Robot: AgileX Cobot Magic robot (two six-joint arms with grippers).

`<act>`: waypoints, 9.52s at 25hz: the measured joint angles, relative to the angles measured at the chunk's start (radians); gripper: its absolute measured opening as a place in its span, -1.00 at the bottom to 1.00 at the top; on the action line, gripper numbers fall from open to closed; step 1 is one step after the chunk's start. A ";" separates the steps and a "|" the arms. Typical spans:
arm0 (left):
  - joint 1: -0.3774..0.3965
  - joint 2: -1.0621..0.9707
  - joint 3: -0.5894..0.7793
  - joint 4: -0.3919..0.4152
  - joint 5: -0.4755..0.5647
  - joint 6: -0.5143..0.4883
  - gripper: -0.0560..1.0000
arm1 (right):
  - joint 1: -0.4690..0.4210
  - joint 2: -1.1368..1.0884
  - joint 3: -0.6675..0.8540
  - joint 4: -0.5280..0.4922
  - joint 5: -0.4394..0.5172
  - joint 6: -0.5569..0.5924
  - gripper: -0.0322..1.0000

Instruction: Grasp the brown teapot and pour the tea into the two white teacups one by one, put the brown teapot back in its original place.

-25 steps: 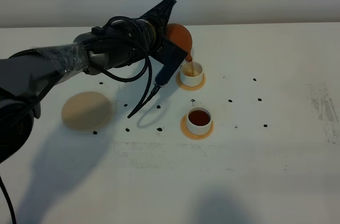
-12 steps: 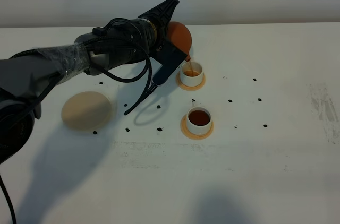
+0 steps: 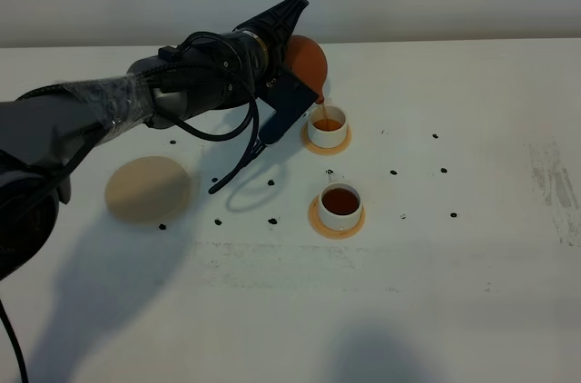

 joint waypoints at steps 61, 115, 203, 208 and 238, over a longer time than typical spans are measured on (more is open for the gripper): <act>-0.001 0.000 0.000 0.128 -0.043 0.000 -0.67 | 0.000 0.000 0.000 0.000 0.000 0.000 -0.09; -0.001 0.000 0.000 0.157 -0.066 0.049 -0.67 | 0.000 0.000 0.000 0.000 0.000 0.000 -0.09; 0.133 0.024 -0.132 -1.154 0.723 -0.631 -0.67 | 0.000 0.000 0.000 0.000 0.000 0.000 -0.09; 0.133 0.025 -0.137 -1.154 0.726 -0.630 -0.67 | 0.000 0.000 0.000 0.000 0.000 0.000 -0.09; 0.260 -0.418 0.318 -1.157 0.596 -0.706 -0.67 | 0.000 0.000 0.000 0.000 0.000 0.000 -0.09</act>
